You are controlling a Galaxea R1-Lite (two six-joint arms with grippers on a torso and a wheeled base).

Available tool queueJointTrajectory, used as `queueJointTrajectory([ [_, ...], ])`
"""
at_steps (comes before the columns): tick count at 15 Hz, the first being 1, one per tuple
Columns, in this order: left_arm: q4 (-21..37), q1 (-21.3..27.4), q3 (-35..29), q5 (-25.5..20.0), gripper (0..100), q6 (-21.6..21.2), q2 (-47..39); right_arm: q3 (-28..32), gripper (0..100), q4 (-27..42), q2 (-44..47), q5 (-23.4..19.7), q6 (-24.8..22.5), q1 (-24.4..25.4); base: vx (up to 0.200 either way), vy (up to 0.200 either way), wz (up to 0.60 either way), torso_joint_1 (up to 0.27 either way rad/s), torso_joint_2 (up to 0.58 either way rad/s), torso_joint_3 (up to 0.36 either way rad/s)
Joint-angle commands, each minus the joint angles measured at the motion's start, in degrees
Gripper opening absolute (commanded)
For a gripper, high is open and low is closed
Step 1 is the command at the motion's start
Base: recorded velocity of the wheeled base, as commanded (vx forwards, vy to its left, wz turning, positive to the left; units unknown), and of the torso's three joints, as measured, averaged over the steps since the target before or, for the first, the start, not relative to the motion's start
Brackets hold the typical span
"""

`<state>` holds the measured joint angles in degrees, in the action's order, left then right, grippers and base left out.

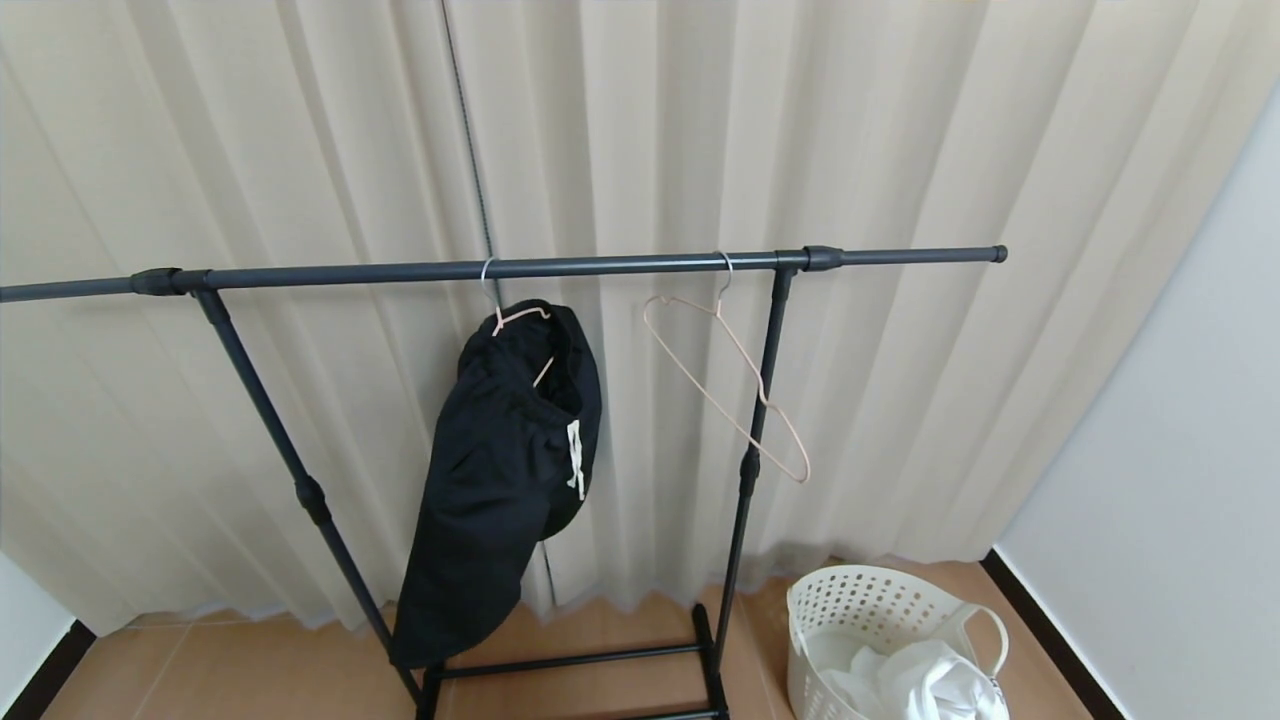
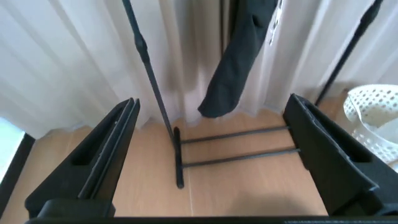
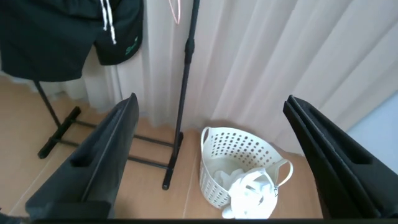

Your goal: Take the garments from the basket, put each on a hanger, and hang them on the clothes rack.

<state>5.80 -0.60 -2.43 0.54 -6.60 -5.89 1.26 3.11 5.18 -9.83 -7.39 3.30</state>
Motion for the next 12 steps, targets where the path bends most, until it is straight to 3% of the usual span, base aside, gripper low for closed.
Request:
queueJointTrajectory([
  [1,0.0,1.6,0.0,-1.8,100,0.4,4.8,0.1,100,0.2,-3.9,0.1,0.0,-2.8,0.000,0.000,0.00,0.000,0.00,0.000],
  [6,-0.1,1.1,0.1,-2.0,100,1.5,5.4,-0.1,100,-0.3,-5.2,0.0,3.3,-3.1,0.000,0.000,0.00,0.000,0.00,0.000],
  [12,-0.1,1.1,0.0,-1.6,100,7.3,5.4,-0.1,100,-0.2,-5.2,0.0,3.6,-3.1,0.000,0.000,0.00,0.000,0.00,0.000],
])
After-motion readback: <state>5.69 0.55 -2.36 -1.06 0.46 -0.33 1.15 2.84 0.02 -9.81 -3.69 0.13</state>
